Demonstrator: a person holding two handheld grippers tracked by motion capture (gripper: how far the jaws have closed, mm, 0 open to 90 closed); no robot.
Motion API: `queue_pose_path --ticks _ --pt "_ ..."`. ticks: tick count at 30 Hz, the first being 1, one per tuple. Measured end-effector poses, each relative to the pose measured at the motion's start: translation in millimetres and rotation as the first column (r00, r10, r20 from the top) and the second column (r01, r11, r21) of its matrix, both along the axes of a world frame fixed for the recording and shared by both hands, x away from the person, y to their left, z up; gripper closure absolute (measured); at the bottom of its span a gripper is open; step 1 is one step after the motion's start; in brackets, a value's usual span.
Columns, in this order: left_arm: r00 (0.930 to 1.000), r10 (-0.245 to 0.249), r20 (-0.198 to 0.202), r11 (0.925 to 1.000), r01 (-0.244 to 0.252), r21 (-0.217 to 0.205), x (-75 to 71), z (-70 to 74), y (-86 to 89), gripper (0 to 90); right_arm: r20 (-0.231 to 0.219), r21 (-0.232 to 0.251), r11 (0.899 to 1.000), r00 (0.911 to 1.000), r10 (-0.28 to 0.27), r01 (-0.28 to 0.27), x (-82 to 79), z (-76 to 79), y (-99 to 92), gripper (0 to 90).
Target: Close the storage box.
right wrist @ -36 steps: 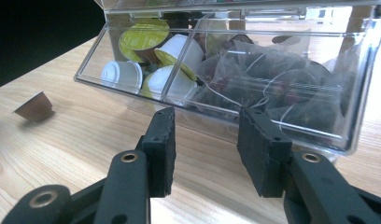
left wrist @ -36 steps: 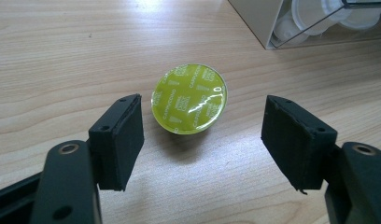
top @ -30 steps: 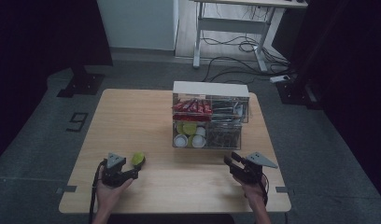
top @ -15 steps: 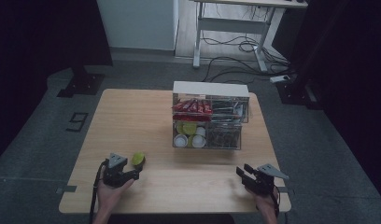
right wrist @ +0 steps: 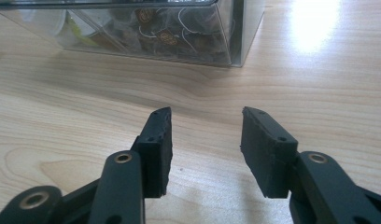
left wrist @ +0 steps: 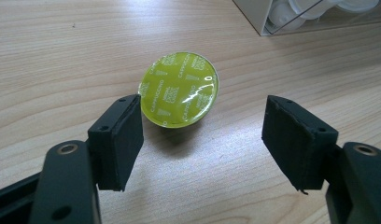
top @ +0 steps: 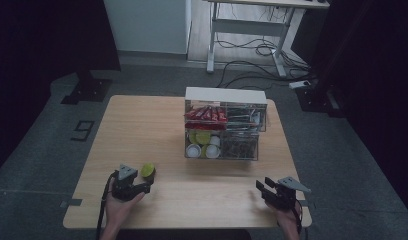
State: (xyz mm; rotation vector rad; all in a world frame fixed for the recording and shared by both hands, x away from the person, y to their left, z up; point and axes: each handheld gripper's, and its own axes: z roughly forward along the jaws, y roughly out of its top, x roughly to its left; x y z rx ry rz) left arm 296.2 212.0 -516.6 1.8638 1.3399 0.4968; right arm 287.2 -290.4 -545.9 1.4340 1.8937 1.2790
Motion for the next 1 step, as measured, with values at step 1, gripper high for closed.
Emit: queue_pose_path --ticks 1 --pt "1.0 -0.001 -0.001 1.0 0.001 0.002 0.0 0.1 0.0 29.5 0.0 -0.006 1.0 1.0 0.0 0.0 0.5 0.3 0.2 52.0"
